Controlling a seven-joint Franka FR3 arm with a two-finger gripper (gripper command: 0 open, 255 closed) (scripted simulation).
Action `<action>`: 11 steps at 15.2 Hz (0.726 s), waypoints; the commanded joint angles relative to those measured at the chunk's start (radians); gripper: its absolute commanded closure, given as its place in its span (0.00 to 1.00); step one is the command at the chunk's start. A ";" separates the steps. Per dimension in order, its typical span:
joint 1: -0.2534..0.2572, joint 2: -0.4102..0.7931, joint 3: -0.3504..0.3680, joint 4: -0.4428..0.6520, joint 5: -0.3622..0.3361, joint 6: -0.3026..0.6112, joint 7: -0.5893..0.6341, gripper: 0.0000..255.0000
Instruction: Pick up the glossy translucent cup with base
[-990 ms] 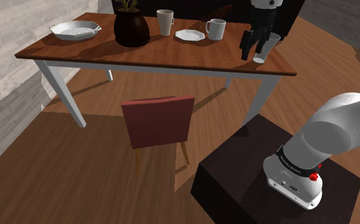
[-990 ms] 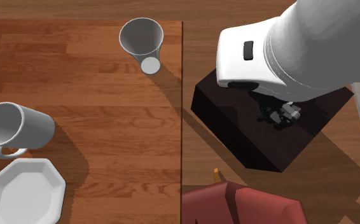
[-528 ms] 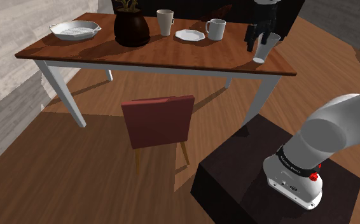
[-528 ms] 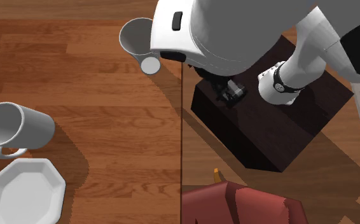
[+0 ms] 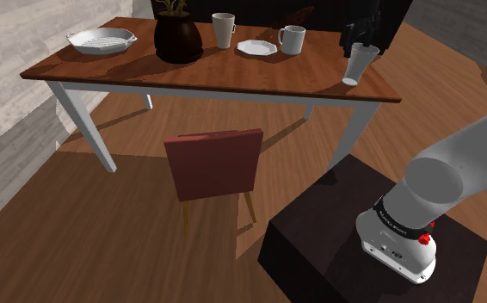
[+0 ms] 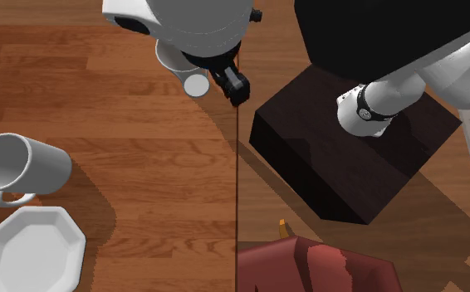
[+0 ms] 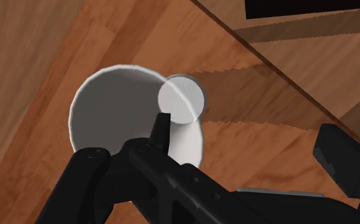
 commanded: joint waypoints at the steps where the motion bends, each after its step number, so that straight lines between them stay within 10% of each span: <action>1: -0.012 0.052 -0.011 0.059 -0.023 -0.002 -0.008 0.00; 11: -0.023 0.086 -0.026 -0.004 -0.041 0.096 0.010 0.00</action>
